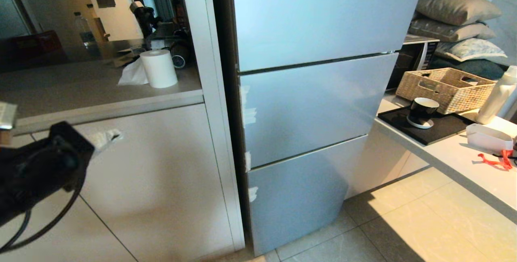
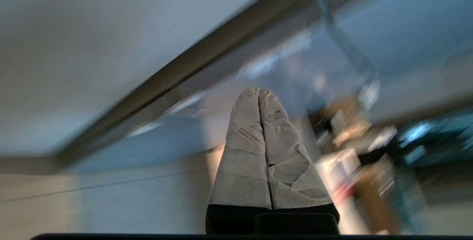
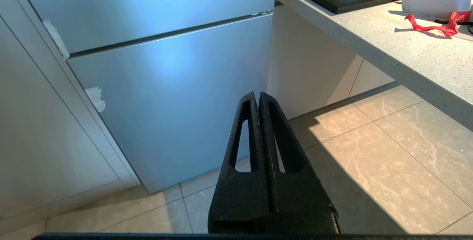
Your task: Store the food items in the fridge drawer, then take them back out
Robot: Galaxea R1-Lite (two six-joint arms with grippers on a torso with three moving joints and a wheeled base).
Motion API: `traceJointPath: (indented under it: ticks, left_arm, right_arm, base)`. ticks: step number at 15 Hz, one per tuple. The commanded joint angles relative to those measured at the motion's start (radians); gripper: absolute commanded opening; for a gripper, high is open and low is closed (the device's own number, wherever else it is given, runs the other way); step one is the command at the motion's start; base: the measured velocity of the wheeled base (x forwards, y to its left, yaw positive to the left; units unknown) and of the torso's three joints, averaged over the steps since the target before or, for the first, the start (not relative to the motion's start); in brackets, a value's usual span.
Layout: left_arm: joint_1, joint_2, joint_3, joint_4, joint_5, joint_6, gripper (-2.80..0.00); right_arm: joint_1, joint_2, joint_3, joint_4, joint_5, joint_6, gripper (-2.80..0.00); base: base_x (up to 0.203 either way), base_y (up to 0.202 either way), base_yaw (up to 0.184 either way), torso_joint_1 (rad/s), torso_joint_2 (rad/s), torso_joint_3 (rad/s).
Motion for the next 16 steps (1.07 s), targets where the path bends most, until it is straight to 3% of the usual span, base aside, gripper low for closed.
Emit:
traceJointPath:
  ticks: [1,3,6,10,13,16]
  left_arm:
    - [-0.023,0.358,-0.145,-0.084,0.022,-0.14,-2.8]
    - [-0.072,0.506,-0.272,-0.123,0.055,-0.191,-2.8]
    - [-0.143,0.673,-0.472,-0.15,0.105,-0.21,-2.8]
    - [-0.205,0.788,-0.619,-0.149,0.124,-0.186,-2.8]
    - [-0.254,0.862,-0.714,-0.145,0.141,-0.109,-2.8]
    - [-0.273,0.913,-0.788,-0.148,0.157,-0.104,-2.8]
  right_arm:
    - [0.0,0.001,0.0,0.0,-0.001,0.0,-2.8]
    - [0.0,0.002,0.0,0.0,-0.001,0.0,-2.8]
    - [0.0,0.002,0.0,0.0,-0.001,0.0,-2.8]
    - [0.0,0.001,0.0,0.0,-0.001,0.0,-2.8]
    - [0.0,0.001,0.0,0.0,-0.001,0.0,-2.8]
    - [0.0,0.002,0.0,0.0,-0.001,0.0,-2.8]
  base:
    - [0.0,0.0,0.0,0.0,0.0,0.0]
    - [0.0,0.0,0.0,0.0,0.0,0.0]
    - [0.0,0.0,0.0,0.003,0.01,0.001]
    - [0.0,0.0,0.0,0.0,0.0,0.0]
    - [0.0,0.0,0.0,0.0,0.0,0.0]
    - [0.0,0.0,0.0,0.0,0.0,0.0]
